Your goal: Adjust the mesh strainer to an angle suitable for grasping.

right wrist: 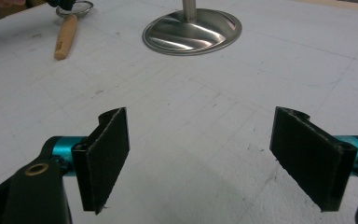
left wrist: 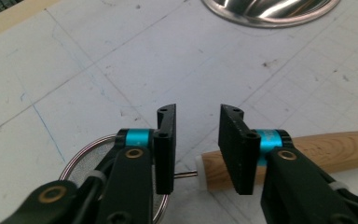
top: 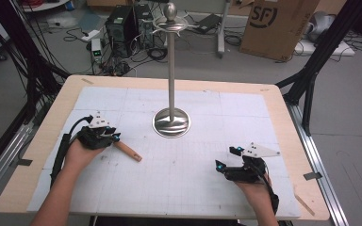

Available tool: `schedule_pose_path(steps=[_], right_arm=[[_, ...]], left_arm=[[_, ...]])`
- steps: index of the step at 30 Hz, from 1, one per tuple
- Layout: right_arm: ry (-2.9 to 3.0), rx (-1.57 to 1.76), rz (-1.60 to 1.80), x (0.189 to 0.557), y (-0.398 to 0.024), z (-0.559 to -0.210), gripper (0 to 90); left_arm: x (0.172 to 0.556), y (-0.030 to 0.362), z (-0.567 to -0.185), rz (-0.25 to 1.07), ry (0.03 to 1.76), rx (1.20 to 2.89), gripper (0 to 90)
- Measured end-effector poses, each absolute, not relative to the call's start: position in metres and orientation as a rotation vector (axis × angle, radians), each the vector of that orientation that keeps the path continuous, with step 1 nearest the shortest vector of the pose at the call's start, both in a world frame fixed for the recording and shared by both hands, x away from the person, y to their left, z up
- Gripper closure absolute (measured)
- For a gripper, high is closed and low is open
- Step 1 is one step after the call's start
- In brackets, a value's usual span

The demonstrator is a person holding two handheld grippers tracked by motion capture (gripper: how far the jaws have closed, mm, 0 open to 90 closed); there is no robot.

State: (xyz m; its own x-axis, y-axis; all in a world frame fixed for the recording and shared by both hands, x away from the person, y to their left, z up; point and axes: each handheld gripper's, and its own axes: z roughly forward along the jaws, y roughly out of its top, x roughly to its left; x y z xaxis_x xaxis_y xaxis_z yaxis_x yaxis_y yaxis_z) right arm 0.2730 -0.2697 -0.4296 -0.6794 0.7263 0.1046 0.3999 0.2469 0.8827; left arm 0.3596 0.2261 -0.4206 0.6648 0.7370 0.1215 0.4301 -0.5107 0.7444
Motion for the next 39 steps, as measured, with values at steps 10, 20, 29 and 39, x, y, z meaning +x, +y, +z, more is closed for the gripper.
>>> schedule_pose_path(steps=[10,20,29,39], right_arm=[[2.198,1.051,1.401,0.273,-0.271,-0.431,18.7],[2.212,1.050,1.386,0.273,-0.268,-0.433,18.8],[2.208,1.048,1.393,0.273,-0.269,-0.433,18.8],[2.209,1.046,1.394,0.272,-0.269,-0.432,18.8]], left_arm=[[0.356,0.235,-0.428,0.594,0.941,2.157,88.2],[0.351,0.238,-0.434,0.554,0.927,2.151,89.6],[0.334,0.225,-0.434,0.530,0.875,2.194,89.6],[0.306,0.218,-0.441,0.492,0.839,2.123,89.6]])
